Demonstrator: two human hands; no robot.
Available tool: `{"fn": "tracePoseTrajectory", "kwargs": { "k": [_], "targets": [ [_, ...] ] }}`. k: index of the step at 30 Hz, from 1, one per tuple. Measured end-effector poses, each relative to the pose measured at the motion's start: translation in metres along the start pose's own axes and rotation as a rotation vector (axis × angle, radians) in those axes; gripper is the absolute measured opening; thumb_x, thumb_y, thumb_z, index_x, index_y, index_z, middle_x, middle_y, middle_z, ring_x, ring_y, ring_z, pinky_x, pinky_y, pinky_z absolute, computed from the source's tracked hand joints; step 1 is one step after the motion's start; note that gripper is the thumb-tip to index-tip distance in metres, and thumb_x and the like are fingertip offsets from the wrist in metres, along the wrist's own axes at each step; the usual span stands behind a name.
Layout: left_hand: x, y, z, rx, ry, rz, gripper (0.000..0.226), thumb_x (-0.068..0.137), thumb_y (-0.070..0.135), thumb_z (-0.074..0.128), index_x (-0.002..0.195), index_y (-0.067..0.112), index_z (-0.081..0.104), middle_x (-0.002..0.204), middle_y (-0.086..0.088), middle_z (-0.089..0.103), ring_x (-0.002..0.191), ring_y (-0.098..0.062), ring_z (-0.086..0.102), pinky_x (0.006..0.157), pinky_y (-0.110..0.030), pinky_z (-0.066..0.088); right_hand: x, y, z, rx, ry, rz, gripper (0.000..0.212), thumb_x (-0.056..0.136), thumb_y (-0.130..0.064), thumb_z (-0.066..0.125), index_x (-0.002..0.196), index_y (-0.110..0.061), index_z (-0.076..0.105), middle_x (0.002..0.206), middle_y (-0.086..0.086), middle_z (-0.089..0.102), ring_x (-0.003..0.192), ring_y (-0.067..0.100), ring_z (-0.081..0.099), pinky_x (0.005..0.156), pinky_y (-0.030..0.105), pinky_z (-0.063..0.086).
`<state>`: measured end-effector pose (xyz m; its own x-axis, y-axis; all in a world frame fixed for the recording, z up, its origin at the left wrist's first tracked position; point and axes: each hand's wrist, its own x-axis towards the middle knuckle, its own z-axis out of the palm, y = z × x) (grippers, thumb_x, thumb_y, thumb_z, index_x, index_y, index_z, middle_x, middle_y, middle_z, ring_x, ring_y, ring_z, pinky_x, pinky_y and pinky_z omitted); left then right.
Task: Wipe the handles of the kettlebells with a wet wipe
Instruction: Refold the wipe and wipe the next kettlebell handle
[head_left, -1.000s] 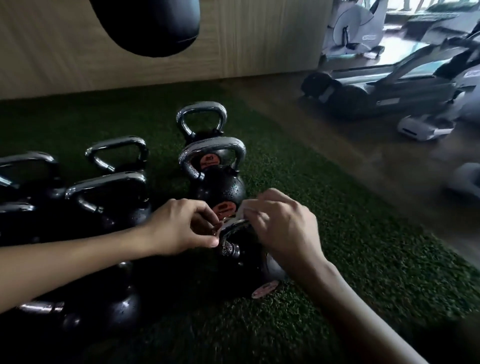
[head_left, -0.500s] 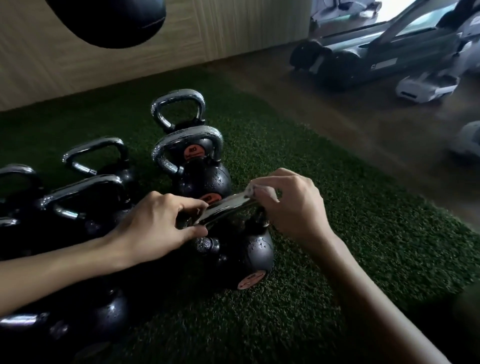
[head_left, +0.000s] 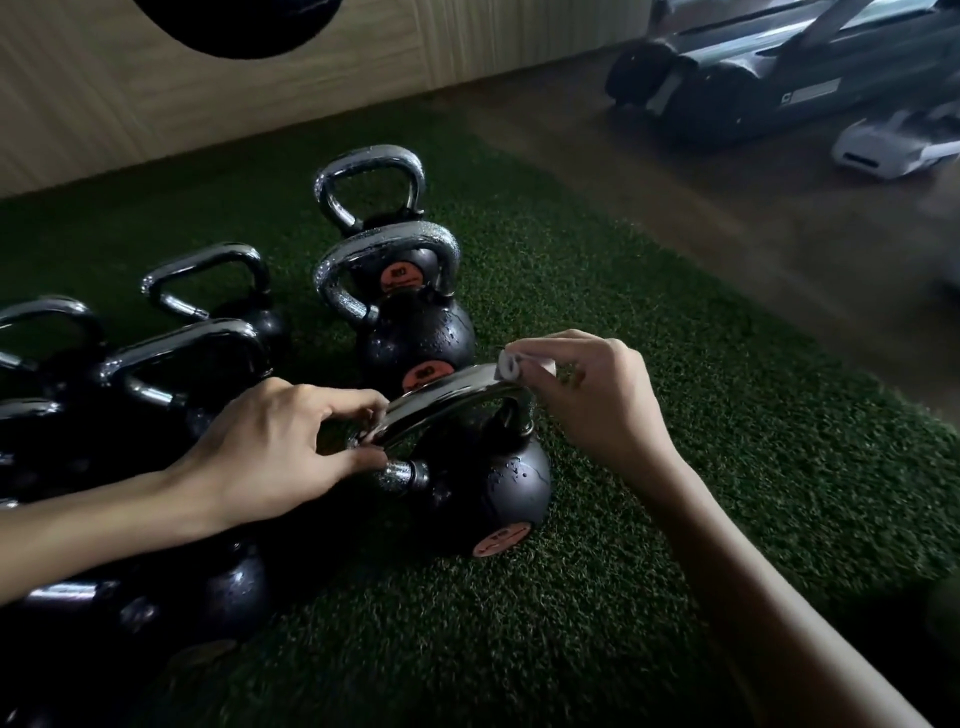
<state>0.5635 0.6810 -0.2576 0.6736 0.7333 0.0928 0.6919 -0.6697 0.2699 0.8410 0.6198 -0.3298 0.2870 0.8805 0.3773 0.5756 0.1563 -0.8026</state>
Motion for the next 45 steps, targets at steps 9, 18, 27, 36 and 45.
{"fn": "tracePoseTrajectory", "kwargs": {
  "k": [9, 18, 27, 36, 45],
  "targets": [
    [-0.027, -0.034, 0.007, 0.070, -0.026, -0.178, 0.062, 0.069, 0.088, 0.060, 0.126, 0.066, 0.051, 0.070, 0.008, 0.075, 0.054, 0.006, 0.061, 0.057, -0.024, 0.053, -0.014, 0.016, 0.027, 0.378, -0.102, 0.259, 0.020, 0.090, -0.041, 0.075, 0.106, -0.030, 0.081, 0.099, -0.014, 0.079, 0.095, 0.003, 0.074, 0.090, 0.042, 0.061],
    [-0.027, -0.057, 0.010, 0.053, -0.043, -0.210, 0.062, 0.065, 0.087, 0.056, 0.122, 0.072, 0.038, 0.088, 0.009, 0.078, 0.069, -0.002, 0.069, 0.070, -0.031, 0.058, -0.024, 0.014, 0.059, 0.676, 0.004, 0.375, 0.021, 0.092, -0.029, 0.075, 0.111, -0.019, 0.079, 0.105, -0.003, 0.079, 0.106, 0.013, 0.074, 0.096, 0.037, 0.057],
    [0.005, -0.026, 0.011, 0.014, -0.007, -0.156, 0.043, 0.076, 0.065, 0.075, 0.111, 0.042, 0.065, 0.094, 0.012, 0.077, 0.067, -0.007, 0.068, 0.072, -0.035, 0.059, -0.029, 0.036, 0.043, 0.612, 0.133, 0.428, 0.018, 0.091, -0.023, 0.076, 0.109, -0.019, 0.078, 0.101, -0.005, 0.080, 0.097, 0.008, 0.074, 0.082, 0.019, 0.058],
    [0.028, 0.004, 0.007, -0.061, -0.049, -0.119, 0.051, 0.074, 0.046, 0.088, 0.121, 0.047, 0.070, 0.083, 0.032, 0.073, 0.073, 0.012, 0.063, 0.069, -0.009, 0.049, -0.019, 0.001, -0.024, 0.562, 0.206, 0.326, 0.021, 0.092, -0.023, 0.074, 0.109, -0.013, 0.077, 0.076, -0.012, 0.072, 0.054, -0.005, 0.058, 0.053, 0.005, 0.041],
    [0.047, 0.042, 0.026, -0.743, 0.115, -0.040, 0.040, 0.086, 0.040, 0.079, 0.124, 0.031, 0.074, 0.105, 0.019, 0.077, 0.097, 0.004, 0.071, 0.081, -0.014, 0.050, -0.010, -0.061, -0.015, 0.827, -0.098, 0.391, 0.019, 0.090, -0.010, 0.069, 0.108, -0.003, 0.070, 0.095, 0.013, 0.075, 0.059, 0.006, 0.065, 0.047, 0.014, 0.045]
  ]
}}
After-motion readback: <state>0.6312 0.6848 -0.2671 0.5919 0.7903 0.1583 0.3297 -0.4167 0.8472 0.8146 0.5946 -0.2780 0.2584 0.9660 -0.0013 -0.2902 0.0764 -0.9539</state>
